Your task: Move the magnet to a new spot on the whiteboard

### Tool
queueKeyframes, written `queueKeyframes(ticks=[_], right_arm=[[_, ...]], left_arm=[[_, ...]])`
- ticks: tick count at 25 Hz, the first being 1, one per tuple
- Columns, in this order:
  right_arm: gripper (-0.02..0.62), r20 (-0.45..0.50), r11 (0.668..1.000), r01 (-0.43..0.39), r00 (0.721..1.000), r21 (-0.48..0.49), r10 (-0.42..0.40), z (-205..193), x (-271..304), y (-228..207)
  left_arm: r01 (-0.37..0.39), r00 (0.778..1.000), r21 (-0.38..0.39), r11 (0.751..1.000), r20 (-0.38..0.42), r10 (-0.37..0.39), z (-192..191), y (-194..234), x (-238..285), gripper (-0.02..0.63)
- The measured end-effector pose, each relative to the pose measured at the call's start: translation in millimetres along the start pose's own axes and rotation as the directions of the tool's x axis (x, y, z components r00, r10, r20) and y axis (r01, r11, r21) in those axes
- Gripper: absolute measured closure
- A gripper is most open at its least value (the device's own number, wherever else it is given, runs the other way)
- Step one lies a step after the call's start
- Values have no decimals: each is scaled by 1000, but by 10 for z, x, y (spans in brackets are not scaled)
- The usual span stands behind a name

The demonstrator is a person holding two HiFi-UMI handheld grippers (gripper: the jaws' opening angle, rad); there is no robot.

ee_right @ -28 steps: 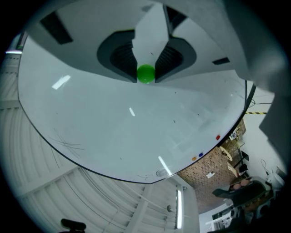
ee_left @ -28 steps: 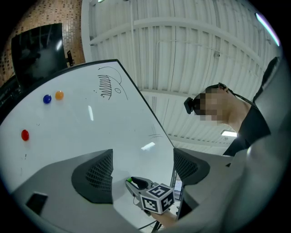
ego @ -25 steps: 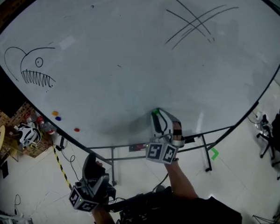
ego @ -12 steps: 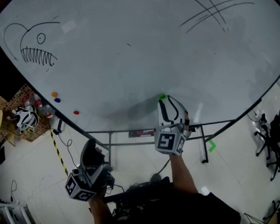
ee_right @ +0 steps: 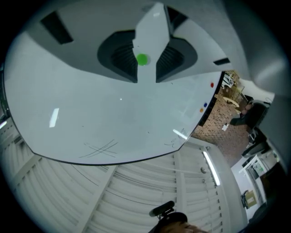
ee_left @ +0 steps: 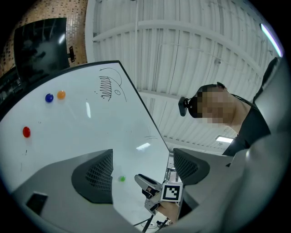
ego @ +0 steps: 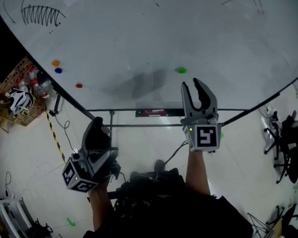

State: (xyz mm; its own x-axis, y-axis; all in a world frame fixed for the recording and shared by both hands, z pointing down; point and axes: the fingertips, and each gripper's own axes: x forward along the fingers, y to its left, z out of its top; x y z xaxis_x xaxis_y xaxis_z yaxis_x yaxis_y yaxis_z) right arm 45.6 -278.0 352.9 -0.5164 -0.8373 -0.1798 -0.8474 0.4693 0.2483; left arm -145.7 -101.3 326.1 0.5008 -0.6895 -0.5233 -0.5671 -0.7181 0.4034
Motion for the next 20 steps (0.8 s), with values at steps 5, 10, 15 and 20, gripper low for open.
queueKeyframes(ticks=[5,10,15,20], right_arm=[[448,22,999,-37,999,24,37,170,-221,183],[459,-1,997,-66,998,43,66,274,-484,357],[469,-3,995,-63,998,77,64,393,-780,492],[490,-21,989,-58,998,133,61,459,-1144,698]], left_arm=[[33,999,-31,999,-5,-33,19,-40,-85,192],[77,997,-76,994,-17,-79,13,-94,-205,192],[116,992,-148,982,-26,-121,3,-147,-360,192],[164,985,-202,966,-23,-172,-9,-192,-536,192]])
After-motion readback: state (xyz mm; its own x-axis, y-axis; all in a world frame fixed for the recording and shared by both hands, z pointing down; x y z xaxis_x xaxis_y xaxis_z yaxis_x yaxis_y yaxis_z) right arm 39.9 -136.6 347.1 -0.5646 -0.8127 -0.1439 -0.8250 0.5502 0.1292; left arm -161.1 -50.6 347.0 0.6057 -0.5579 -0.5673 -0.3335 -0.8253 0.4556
